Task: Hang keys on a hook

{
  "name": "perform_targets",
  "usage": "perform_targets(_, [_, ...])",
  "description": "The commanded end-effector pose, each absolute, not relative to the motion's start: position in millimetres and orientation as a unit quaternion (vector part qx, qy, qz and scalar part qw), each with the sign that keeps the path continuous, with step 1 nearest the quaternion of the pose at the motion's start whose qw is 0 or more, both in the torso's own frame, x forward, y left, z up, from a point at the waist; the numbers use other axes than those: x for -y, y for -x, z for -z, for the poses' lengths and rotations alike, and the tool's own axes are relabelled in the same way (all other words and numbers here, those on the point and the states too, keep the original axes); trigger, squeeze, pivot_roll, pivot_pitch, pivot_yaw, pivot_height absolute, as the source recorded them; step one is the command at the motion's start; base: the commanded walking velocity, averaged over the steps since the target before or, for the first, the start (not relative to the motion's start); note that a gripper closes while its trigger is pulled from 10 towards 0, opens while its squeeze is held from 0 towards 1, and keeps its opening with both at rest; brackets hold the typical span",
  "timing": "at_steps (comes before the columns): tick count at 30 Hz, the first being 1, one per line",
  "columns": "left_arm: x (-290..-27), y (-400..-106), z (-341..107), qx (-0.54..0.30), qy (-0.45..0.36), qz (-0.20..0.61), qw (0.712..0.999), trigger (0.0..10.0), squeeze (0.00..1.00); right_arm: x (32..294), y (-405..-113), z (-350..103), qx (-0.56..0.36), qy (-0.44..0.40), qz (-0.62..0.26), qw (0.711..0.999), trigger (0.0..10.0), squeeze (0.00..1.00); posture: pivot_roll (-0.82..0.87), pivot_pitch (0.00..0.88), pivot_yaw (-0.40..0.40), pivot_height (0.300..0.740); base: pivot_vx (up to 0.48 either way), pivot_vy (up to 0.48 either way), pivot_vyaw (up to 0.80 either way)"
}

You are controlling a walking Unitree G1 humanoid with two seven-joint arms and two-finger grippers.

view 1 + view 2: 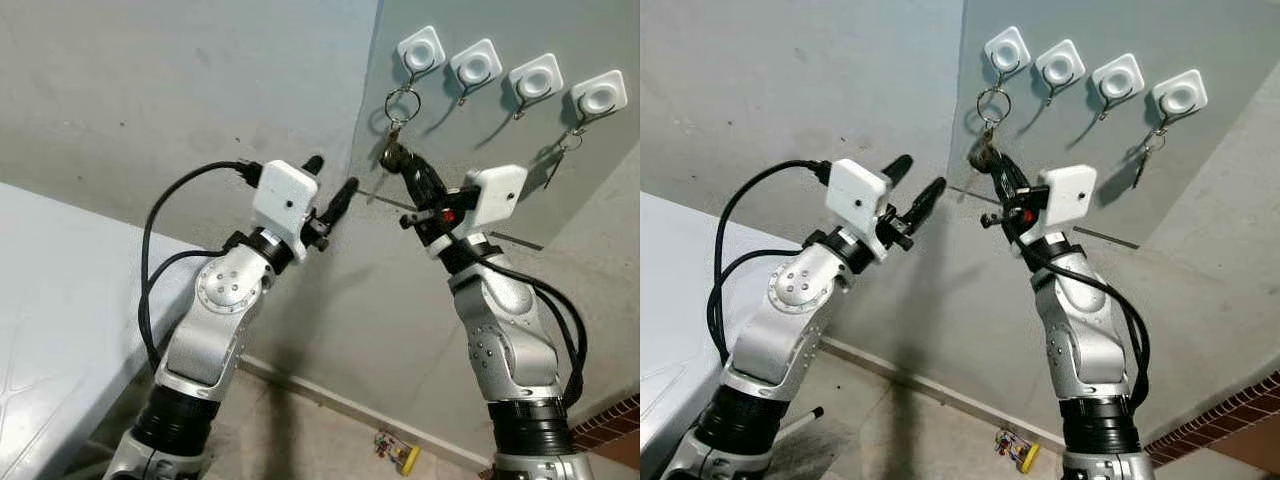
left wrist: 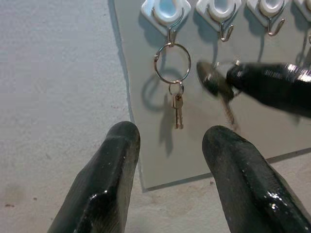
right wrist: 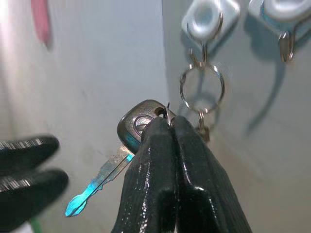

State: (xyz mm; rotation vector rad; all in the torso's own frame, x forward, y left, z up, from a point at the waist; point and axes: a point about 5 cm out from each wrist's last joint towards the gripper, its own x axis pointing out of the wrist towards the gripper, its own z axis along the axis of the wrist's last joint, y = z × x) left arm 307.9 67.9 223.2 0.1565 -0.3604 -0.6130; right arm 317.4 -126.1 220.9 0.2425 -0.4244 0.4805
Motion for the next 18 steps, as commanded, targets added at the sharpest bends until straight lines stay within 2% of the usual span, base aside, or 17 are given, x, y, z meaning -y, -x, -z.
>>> perform_targets(1, [-66,-307,-230,0.190,-0.079,0.305,0.930,10.0,0.00,129,-315,-235,0.233,-0.136,-0.243,0.932,10.0,0.00,-0.01,0.044,-0.067,0.740,0.000,0.000,0.00])
perform_targets(12, [-70,-307,-233,0.198,-0.081,0.296,0.931,10.0,0.00,136,-325,-249,0.226,-0.218,-0.213,0.925,10.0,0.00,0.00,0.035,-0.069,0.740,0.000,0.000,0.00])
perform_targets(18, [-71,-308,-233,0.199,-0.080,0.291,0.932,10.0,0.00,140,-330,-257,0.229,-0.271,-0.210,0.911,10.0,0.00,0.00,0.032,-0.072,0.740,0.000,0.000,0.00])
